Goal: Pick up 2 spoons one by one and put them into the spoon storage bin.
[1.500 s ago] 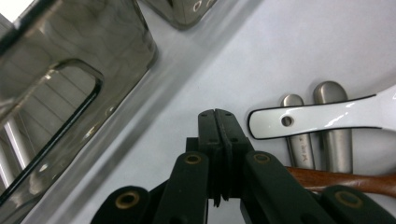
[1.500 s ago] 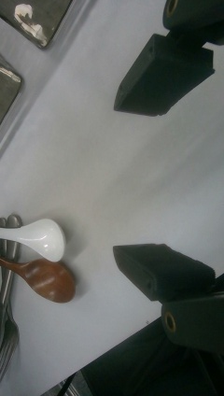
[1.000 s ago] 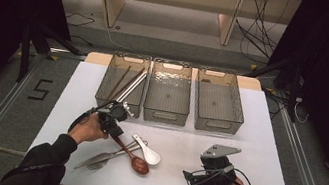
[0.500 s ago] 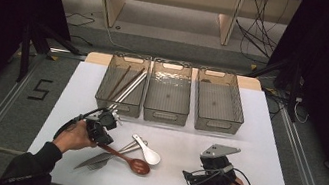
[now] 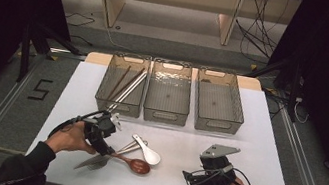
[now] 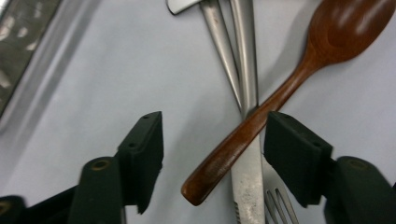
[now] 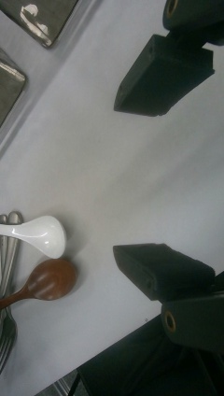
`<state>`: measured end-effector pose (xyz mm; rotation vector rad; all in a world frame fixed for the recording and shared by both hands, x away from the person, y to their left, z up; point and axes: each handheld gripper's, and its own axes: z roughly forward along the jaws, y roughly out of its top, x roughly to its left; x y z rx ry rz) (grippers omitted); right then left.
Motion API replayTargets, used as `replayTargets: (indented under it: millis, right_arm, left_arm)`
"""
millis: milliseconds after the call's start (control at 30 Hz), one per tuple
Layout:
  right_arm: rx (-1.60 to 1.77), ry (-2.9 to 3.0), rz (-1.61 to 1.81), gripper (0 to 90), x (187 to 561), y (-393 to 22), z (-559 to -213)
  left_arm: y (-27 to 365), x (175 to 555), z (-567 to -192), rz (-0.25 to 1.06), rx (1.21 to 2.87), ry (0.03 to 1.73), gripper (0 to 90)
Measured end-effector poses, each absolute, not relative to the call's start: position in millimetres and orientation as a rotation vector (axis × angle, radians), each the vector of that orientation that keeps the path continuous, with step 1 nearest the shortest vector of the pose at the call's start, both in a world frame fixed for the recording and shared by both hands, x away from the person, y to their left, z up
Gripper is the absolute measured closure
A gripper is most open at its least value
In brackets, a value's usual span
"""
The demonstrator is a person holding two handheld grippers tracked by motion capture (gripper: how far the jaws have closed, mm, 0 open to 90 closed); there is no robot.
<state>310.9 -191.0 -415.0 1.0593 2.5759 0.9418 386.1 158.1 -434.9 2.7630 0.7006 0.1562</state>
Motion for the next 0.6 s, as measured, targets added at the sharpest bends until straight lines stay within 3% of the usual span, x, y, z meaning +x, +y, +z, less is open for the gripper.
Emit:
replayTargets:
  millis: [333,600]
  right_arm:
    - [1.066,2.581,0.936,26.7,310.9,-190.2,-415.7]
    - [1.063,2.587,0.932,26.7,311.0,-189.8,-416.5]
  left_arm:
    - [146.2,380.2,-446.9,0.148,2.840,0.600,29.9]
    - [134.4,378.4,-455.7,0.154,2.884,0.530,40.6]
